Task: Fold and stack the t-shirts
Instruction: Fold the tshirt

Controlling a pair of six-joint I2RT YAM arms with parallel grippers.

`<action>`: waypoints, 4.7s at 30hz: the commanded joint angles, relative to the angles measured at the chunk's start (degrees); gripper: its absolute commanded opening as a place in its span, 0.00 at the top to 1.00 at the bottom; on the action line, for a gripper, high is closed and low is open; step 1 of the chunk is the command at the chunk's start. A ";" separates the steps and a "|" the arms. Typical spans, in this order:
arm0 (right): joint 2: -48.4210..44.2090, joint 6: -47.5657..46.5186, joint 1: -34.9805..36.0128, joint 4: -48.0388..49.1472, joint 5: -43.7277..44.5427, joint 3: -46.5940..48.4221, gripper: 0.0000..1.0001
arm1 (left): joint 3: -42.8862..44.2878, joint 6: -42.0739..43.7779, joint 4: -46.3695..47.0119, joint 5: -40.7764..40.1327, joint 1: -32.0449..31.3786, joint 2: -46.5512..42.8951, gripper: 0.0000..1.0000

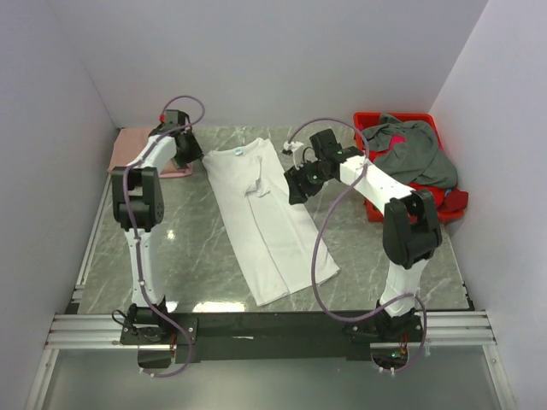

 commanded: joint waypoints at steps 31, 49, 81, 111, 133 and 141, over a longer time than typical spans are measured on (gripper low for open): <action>13.27 12.73 -7.51 -1.99 -3.01 -1.10 0.81 | -54.38 7.54 13.68 17.92 0.98 -65.94 0.26; 1.85 -3.33 -13.40 -12.61 -6.88 -6.82 0.13 | -70.83 -2.40 21.06 24.08 -10.17 -72.44 0.28; -9.67 2.27 12.00 9.18 27.58 -25.54 0.49 | -80.58 -13.12 14.29 -3.78 -46.13 -97.41 0.33; -12.31 -5.97 12.35 1.10 11.62 -24.93 0.62 | -79.53 -7.24 18.68 5.08 -46.21 -90.74 0.29; -42.72 -84.54 -12.17 -31.16 -14.17 -40.47 0.26 | -76.89 42.42 28.17 9.85 -67.79 -75.01 0.29; -43.16 -84.39 -12.35 -27.47 -13.73 -45.14 0.28 | -74.61 40.49 33.27 0.36 -80.40 -56.31 0.40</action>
